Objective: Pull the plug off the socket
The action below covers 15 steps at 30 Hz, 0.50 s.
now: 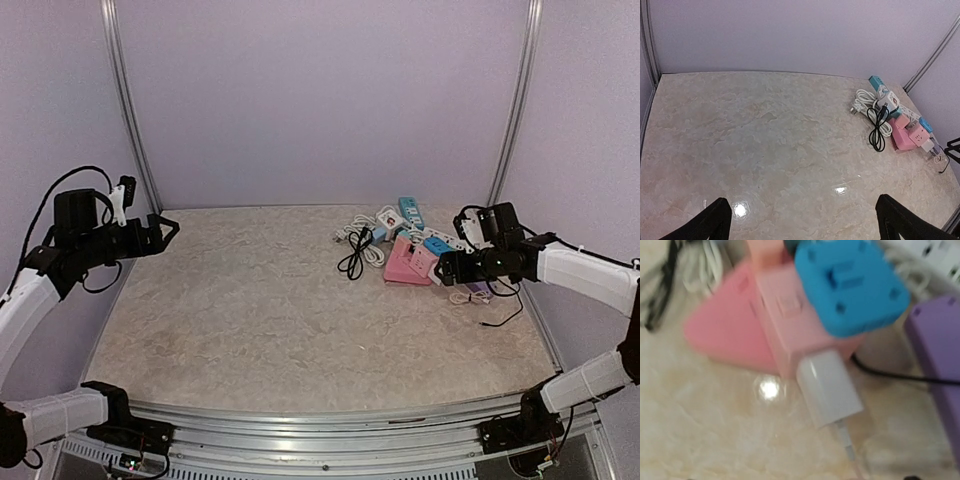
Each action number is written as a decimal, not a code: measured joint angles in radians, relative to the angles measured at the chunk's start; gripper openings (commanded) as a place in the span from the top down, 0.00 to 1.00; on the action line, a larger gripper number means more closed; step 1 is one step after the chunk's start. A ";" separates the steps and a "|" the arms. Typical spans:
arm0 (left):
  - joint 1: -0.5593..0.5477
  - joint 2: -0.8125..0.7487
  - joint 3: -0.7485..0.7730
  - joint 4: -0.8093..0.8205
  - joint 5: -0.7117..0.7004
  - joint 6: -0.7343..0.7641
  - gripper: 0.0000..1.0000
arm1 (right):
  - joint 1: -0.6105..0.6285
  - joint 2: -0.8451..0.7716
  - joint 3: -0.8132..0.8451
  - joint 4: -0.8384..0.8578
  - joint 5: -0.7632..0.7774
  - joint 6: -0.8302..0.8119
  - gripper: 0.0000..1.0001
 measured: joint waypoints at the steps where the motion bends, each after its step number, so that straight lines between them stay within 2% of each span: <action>1: 0.000 0.000 -0.001 0.001 0.003 0.002 0.01 | 0.000 0.019 -0.002 0.002 -0.003 -0.003 0.15; 9: 0.023 -0.003 -0.017 0.004 0.027 0.003 0.01 | -0.058 0.142 -0.001 0.090 -0.077 -0.035 0.22; 15: 0.050 -0.006 -0.020 0.006 0.051 0.003 0.01 | -0.098 0.218 0.006 0.125 -0.090 -0.079 0.32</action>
